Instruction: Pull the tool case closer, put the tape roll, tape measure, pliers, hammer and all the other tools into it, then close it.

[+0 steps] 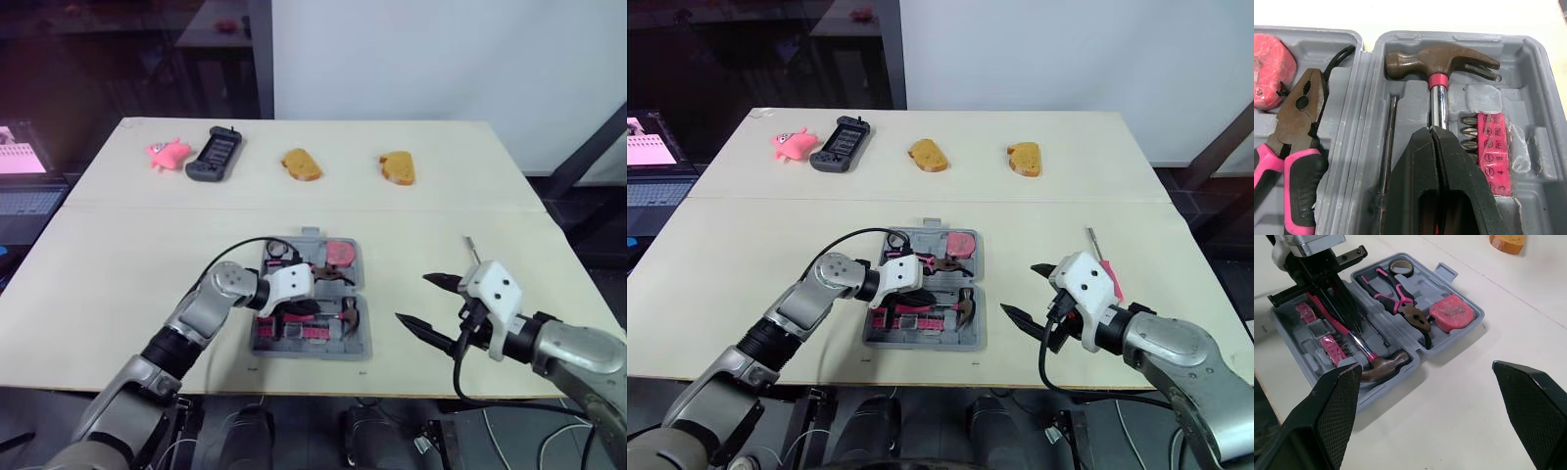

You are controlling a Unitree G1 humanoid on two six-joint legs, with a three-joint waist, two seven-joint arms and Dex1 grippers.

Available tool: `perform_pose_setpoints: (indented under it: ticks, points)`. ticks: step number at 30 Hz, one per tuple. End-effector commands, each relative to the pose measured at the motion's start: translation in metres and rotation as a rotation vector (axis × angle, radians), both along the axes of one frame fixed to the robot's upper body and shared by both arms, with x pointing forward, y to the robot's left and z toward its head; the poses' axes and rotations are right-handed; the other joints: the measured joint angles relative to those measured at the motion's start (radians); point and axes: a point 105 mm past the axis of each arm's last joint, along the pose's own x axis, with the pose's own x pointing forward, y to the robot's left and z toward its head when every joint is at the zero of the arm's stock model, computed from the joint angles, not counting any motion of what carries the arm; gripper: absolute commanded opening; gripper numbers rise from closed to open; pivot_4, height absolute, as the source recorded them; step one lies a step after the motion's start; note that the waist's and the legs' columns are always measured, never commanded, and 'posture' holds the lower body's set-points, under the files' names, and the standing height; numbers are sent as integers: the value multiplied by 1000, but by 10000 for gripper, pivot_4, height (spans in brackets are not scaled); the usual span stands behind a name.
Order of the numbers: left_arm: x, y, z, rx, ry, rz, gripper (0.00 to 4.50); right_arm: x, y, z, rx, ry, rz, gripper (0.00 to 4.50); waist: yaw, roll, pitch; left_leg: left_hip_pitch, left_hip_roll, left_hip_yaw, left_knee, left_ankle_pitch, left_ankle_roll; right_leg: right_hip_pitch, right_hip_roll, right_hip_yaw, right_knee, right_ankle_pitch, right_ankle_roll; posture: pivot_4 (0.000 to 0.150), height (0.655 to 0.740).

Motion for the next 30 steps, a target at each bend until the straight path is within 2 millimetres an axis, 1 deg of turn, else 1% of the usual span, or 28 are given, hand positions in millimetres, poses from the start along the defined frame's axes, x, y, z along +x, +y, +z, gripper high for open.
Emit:
perform_pose_setpoints:
  ticks: [1, 2, 3, 6, 11, 13, 17, 21, 25, 30]
  points:
    - [2, 5, 23, -86, -1, 12, 440, -1, 5, 10, 0, -48, 21, 45000, 0, 0, 0, 0, 0, 0, 0, 0, 0, -1, 0, 0, 0, 0, 0, 1500, 7400]
    - [2, 6, 27, -98, -3, 12, 440, -1, 5, 10, 1, -48, 23, 45000, 0, 0, 0, -1, 0, 0, 0, 0, 0, -1, 0, 0, 0, 0, 0, 1500, 7400]
    - [0, 9, 27, -92, -2, 10, 440, -1, 5, 10, 1, -47, 23, 45000, 0, 0, 0, -1, 0, 0, 0, 0, 0, -2, 0, 0, 0, 0, 0, 1500, 7400]
    - [-4, 14, 22, -64, 10, 9, 440, -1, 5, 11, 3, -47, 25, 45000, 0, 0, 0, -1, 0, 0, -1, 0, 0, -2, 0, 0, 0, 0, 0, 1500, 7400]
    - [-12, 13, 11, -47, 22, -1, 440, -1, 5, 10, 2, -45, 26, 45000, 1, 0, 0, -1, 0, 0, -1, 0, 0, -2, 0, 0, 0, 0, 0, 1500, 7400]
    - [-10, 12, 6, -26, 19, 12, 440, -2, 5, 10, 1, -42, 27, 45000, 2, 0, 0, -1, 0, 0, -1, 0, 0, -2, 0, 0, 0, 0, 0, 1500, 7400]
    - [-4, 16, -5, 42, 15, 39, 440, -3, 4, 10, 1, -35, 25, 45000, 1, 0, 0, -1, 0, 0, 0, 0, 0, -1, 0, 0, 0, 0, 0, 1500, 7400]
    - [-4, 28, -23, 164, 54, 60, 440, -4, 3, 10, 4, -27, 21, 45000, 0, 0, 0, -1, 0, 0, -1, 0, 0, -1, 0, 0, 0, 0, 0, 1500, 7400]
    - [-15, 33, -33, 211, 121, 37, 440, -5, 4, 10, 7, -23, 19, 45000, -3, 0, 0, 1, 0, 0, -1, 0, 0, 0, 0, 0, 0, 0, -1, 1500, 7400]
    - [-20, 40, -41, 256, 127, 33, 440, -6, 3, 10, 6, -17, 14, 45000, -7, 1, -2, 2, 0, 0, -2, 0, 0, 0, 0, 0, 0, -1, -1, 1500, 7400]
